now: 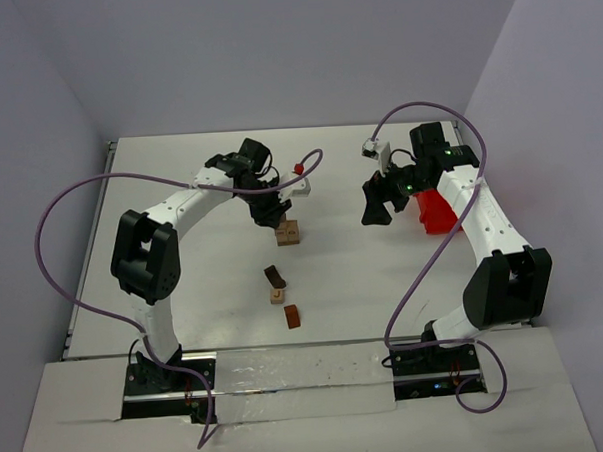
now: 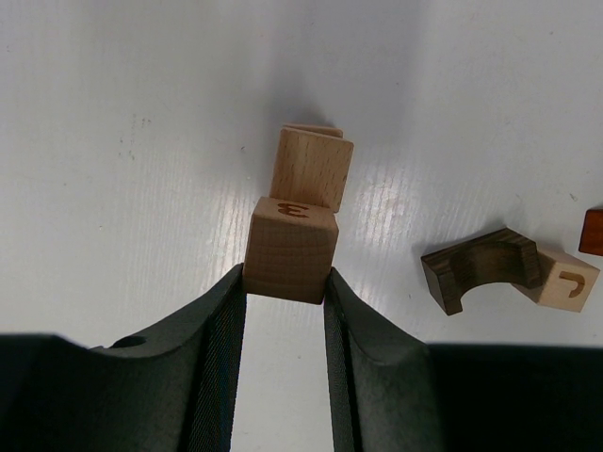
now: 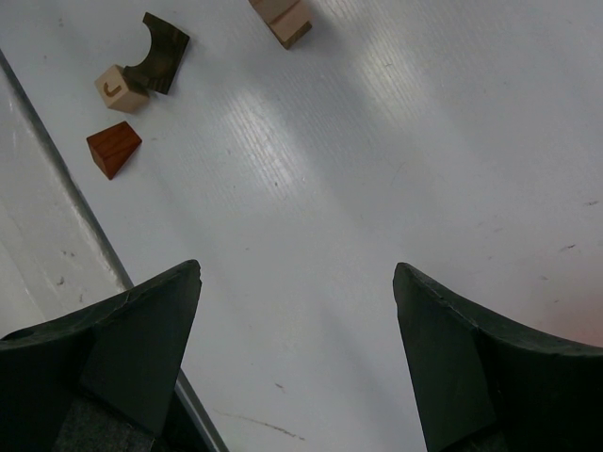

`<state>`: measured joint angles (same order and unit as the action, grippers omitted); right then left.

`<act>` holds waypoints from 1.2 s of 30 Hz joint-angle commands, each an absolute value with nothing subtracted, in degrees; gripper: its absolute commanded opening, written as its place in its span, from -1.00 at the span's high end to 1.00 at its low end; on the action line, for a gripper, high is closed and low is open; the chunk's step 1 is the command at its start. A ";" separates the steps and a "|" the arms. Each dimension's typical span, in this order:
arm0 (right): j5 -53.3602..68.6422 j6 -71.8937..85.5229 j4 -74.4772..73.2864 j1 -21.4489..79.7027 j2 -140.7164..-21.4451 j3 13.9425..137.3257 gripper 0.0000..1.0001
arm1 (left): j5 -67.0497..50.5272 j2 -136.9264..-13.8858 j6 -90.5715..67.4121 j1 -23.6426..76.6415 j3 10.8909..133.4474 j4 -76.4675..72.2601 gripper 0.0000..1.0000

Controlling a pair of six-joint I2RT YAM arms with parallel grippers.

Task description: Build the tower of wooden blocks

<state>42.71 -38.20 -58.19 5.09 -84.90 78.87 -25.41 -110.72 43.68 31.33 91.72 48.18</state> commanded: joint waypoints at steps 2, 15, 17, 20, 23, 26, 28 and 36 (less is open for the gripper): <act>43.33 -38.58 -57.74 4.75 -85.25 81.14 -0.79 | -25.42 -110.44 43.10 31.64 91.63 46.95 0.27; 43.60 -39.38 -58.01 4.75 -85.35 81.66 -0.80 | -27.97 -108.68 42.50 31.63 95.88 48.37 -0.98; 43.77 -39.56 -58.01 4.76 -85.52 81.93 -0.80 | -28.59 -108.15 41.80 31.55 98.05 49.28 -0.99; 43.91 -39.85 -57.95 5.22 -85.53 82.04 -0.80 | -29.72 -105.91 40.16 30.98 101.89 50.47 -0.99; 43.66 -40.48 -57.38 7.10 -84.70 81.14 -0.80 | -31.45 -102.02 37.41 29.14 102.92 49.68 -0.98; 42.36 -41.08 -55.79 11.03 -83.39 78.64 -0.80 | -33.63 -97.45 32.76 24.56 102.37 47.70 -0.98; 40.83 -41.18 -54.76 14.07 -82.41 76.99 -0.79 | -36.59 -94.29 28.04 21.30 101.43 45.54 -0.98; 34.65 -36.74 -43.09 36.29 -80.17 67.17 -0.61 | -43.03 -85.74 13.07 6.96 94.73 41.66 -0.99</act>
<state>37.68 -39.46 -50.98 26.88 -82.17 70.06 -37.13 -89.79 22.43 11.34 98.39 44.10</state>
